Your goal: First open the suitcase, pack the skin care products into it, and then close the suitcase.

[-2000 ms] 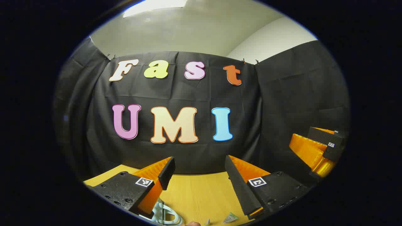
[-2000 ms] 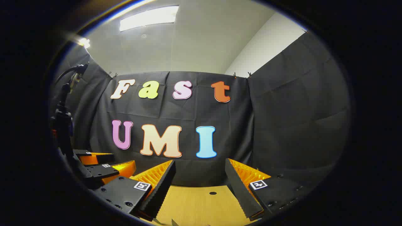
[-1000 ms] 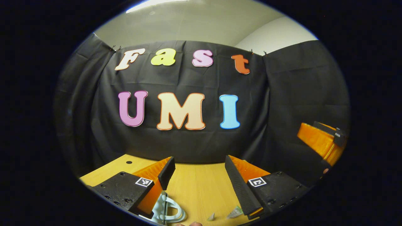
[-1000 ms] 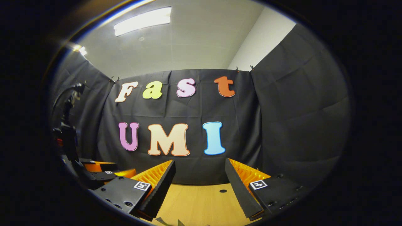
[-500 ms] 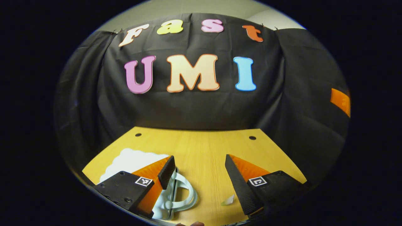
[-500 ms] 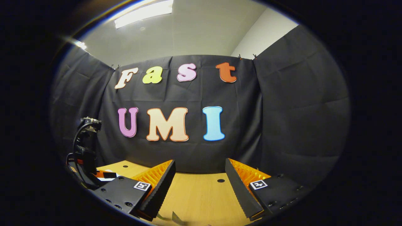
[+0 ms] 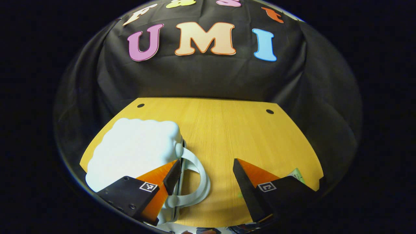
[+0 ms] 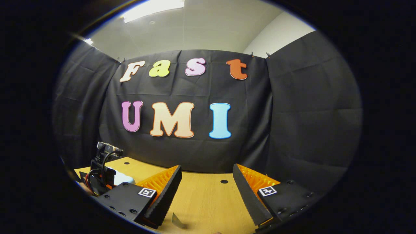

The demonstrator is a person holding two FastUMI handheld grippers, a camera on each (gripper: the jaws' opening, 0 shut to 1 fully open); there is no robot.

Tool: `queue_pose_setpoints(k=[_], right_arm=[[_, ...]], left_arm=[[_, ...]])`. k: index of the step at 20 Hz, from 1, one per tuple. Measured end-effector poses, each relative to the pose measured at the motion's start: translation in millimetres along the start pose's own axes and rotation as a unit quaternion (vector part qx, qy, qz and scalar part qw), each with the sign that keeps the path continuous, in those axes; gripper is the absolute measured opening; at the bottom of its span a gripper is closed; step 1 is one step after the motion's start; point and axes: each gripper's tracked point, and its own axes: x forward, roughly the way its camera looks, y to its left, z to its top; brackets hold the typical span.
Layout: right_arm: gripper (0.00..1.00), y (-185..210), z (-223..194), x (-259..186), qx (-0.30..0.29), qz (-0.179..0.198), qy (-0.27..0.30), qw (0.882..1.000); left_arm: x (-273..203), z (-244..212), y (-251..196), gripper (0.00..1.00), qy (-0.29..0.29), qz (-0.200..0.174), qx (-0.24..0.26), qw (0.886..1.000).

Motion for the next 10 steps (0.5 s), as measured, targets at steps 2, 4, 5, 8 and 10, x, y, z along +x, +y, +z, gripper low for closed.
queue_pose_setpoints(k=[2,4,5,8,10], right_arm=[[0.98,-3,0,-1,-0.004,-0.005,0.001,1.0],[0.98,-5,-3,-4,-0.008,-0.007,0.003,1.0],[0.98,-5,-4,-5,-0.009,-0.007,0.005,1.0],[0.98,-6,-7,-7,-0.013,-0.009,0.007,1.0],[0.98,-9,-9,-7,-0.014,-0.013,0.008,1.0]], left_arm=[[3,-9,0,0.96,0.025,-0.002,-0.009,1.0],[12,-18,1,0.96,0.05,-0.003,-0.012,0.999],[16,-23,1,0.95,0.065,-0.004,-0.009,0.998],[26,-32,1,0.96,0.093,-0.002,0.0,0.996],[33,-35,-1,0.95,0.103,-0.002,0.009,0.995]])
